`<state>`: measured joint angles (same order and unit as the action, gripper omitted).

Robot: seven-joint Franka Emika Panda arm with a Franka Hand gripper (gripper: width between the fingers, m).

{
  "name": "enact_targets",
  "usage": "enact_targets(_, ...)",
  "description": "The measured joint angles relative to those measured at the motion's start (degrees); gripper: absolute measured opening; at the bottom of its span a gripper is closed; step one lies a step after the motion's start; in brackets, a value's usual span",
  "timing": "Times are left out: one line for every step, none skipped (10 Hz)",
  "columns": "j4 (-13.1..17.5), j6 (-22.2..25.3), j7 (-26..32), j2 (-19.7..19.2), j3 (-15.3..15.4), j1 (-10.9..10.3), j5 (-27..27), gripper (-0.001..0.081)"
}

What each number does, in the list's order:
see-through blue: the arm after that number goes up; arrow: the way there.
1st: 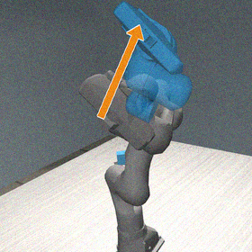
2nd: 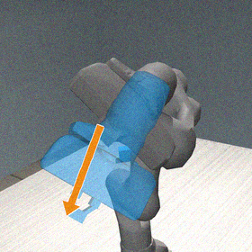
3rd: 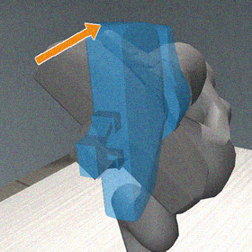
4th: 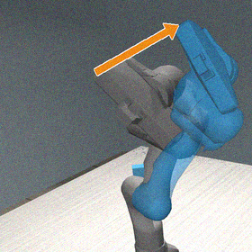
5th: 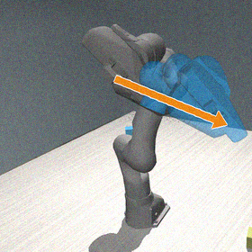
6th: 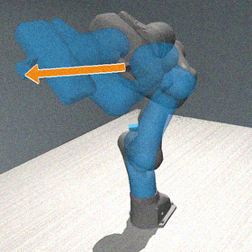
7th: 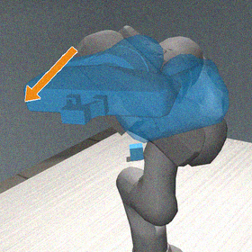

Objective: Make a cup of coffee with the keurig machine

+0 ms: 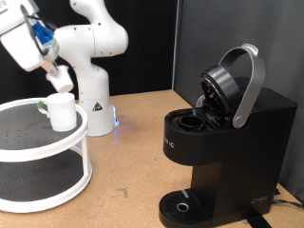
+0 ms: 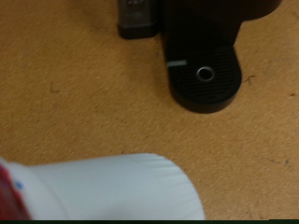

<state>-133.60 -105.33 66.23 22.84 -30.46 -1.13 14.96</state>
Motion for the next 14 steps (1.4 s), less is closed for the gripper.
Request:
enact_targets(0.15,-2.09,-2.24,-0.01,1.48,-0.56,0.35,0.0029)
enact_targets(0.16,-3.38,-3.78,-0.11,2.47,-0.56,0.35,0.0029)
enact_targets(0.15,-2.75,-3.67,-0.12,2.36,-0.55,0.35,0.0029)
enact_targets(0.24,-0.88,-1.28,-0.15,1.91,-0.69,0.4,0.0029)
enact_targets(0.54,1.55,0.57,-0.27,1.3,-0.91,1.58,0.0029)
enact_targets(1.46,4.36,1.32,-0.62,0.85,-1.51,4.11,0.0029)
enact_targets(2.93,6.66,1.67,-1.25,0.6,-2.42,7.36,0.0029)
enact_targets(4.56,7.68,1.81,-2.14,0.54,-3.46,10.79,0.0029)
enact_targets(6.23,8.58,1.9,-3.05,0.59,-4.52,13.32,0.0029)
enact_targets(7.88,8.95,1.9,-4.03,0.76,-5.48,14.92,0.0029)
enact_targets(9.51,9.26,1.85,-5.08,1.17,-6.29,15.68,0.0029)
enact_targets(11.14,9.99,1.73,-6.28,1.54,-7.1,16.2,0.0029)
enact_targets(12.94,11.27,1.37,-7.73,1.97,-7.81,16.68,0.0029)
enact_targets(14.49,12.26,0.54,-9.17,2.51,-8.41,17.18,0.0029)
